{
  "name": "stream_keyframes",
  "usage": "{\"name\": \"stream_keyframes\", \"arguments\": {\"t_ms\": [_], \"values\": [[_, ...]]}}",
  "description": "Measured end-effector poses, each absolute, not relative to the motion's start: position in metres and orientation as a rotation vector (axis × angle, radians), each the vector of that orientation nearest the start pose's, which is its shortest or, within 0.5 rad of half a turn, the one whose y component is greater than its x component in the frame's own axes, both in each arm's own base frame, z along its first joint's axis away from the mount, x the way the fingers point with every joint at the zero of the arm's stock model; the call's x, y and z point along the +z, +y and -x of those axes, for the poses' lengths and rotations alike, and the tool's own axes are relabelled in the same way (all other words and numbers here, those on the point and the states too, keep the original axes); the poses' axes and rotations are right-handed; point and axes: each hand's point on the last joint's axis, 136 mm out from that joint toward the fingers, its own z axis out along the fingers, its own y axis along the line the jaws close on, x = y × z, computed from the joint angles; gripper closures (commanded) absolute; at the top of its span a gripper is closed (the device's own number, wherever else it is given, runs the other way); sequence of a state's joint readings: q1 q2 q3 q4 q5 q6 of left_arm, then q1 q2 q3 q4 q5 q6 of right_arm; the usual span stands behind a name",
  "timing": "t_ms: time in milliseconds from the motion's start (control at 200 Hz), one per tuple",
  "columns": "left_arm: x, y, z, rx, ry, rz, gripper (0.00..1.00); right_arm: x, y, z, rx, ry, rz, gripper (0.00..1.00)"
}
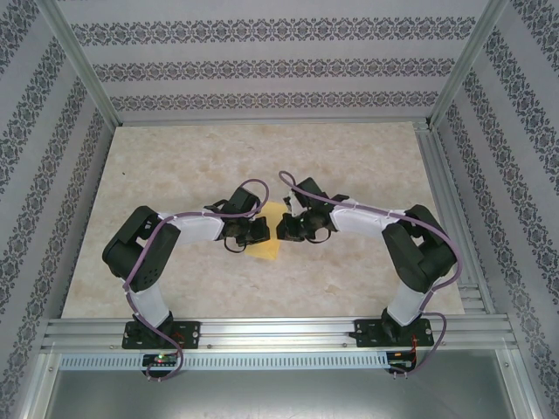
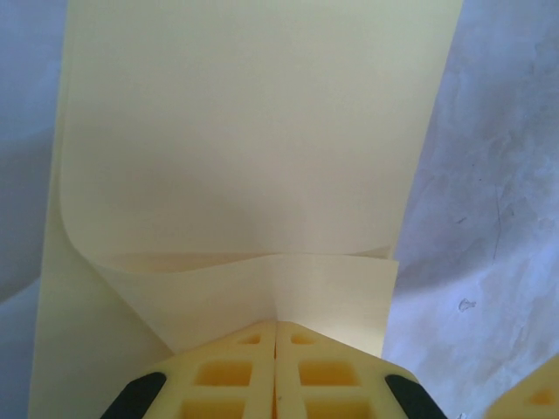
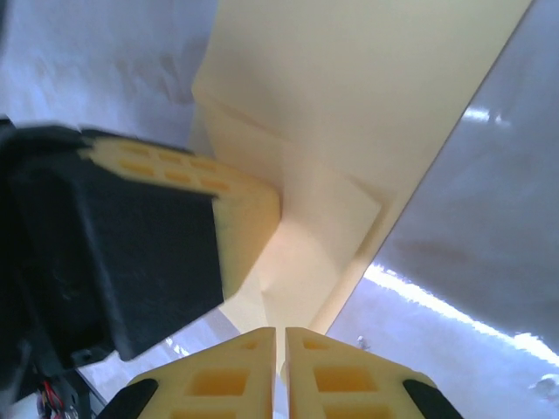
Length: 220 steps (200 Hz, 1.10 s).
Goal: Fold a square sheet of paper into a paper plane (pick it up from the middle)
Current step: Fold the triangle a second time at the center of the table.
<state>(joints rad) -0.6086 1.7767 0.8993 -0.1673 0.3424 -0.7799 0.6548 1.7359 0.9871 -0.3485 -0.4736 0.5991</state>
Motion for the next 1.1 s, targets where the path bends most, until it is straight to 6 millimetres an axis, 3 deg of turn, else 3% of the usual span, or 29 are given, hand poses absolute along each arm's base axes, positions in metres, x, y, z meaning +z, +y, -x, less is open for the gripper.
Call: {"name": "stream_keyframes", "arguments": {"t_ms": [125, 380, 724, 954, 1099], "values": [[0.018, -0.275, -0.291, -0.88, 2.826, 0.127, 0.92, 0.046, 0.308, -0.245, 0.997, 2.887, 0.264, 0.88], [0.018, -0.276, -0.291, -0.897, 2.829, 0.158, 0.92, 0.041, 0.32, -0.241, 1.036, 2.885, 0.274, 0.89], [0.017, -0.277, -0.291, -0.925, 2.831, 0.183, 0.92, 0.013, 0.311, -0.232, 0.978, 2.961, 0.247, 0.89], [0.017, -0.278, -0.291, -0.939, 2.828, 0.187, 0.92, 0.012, 0.307, -0.232, 0.94, 2.962, 0.246, 0.89], [0.017, -0.279, -0.291, -0.943, 2.829, 0.187, 0.92, 0.022, 0.304, -0.229, 0.918, 2.954, 0.258, 0.88]]}}
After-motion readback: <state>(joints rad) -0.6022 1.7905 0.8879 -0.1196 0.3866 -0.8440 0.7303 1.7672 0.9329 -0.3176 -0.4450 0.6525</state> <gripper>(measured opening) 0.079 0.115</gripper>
